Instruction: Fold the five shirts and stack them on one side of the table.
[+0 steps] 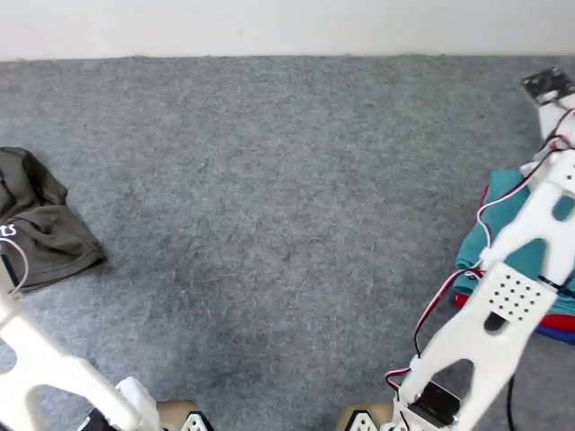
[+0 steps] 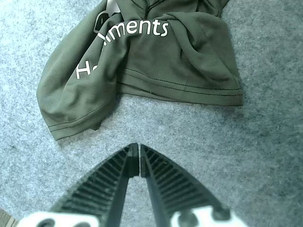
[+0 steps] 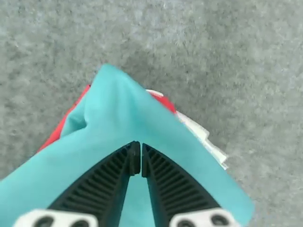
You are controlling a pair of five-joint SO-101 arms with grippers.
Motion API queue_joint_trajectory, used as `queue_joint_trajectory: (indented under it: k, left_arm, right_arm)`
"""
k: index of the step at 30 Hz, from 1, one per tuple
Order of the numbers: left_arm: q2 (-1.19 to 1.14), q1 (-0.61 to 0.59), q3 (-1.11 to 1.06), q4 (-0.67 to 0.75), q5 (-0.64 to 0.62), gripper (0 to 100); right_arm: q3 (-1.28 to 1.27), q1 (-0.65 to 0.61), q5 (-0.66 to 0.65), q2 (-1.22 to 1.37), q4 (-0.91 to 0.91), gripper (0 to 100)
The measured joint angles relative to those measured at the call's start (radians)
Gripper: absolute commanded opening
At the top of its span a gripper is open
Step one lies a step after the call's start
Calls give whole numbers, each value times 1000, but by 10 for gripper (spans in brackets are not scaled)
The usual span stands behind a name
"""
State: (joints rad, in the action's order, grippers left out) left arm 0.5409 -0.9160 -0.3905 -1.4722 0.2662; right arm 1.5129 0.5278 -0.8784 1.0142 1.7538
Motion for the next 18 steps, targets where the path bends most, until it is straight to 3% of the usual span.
queue_joint_trajectory:
  k: [7,13,18]
  left_arm:
    - [0,35,0,-17,0,15]
    - [0,135,0,-38,0,20]
    - [0,149,0,-25,60,168]
  right_arm:
    - [-86,2,54,-25,2,11]
    - [-310,-2,209,-264,3,9]
    - [-649,-51,281,-545,3,11]
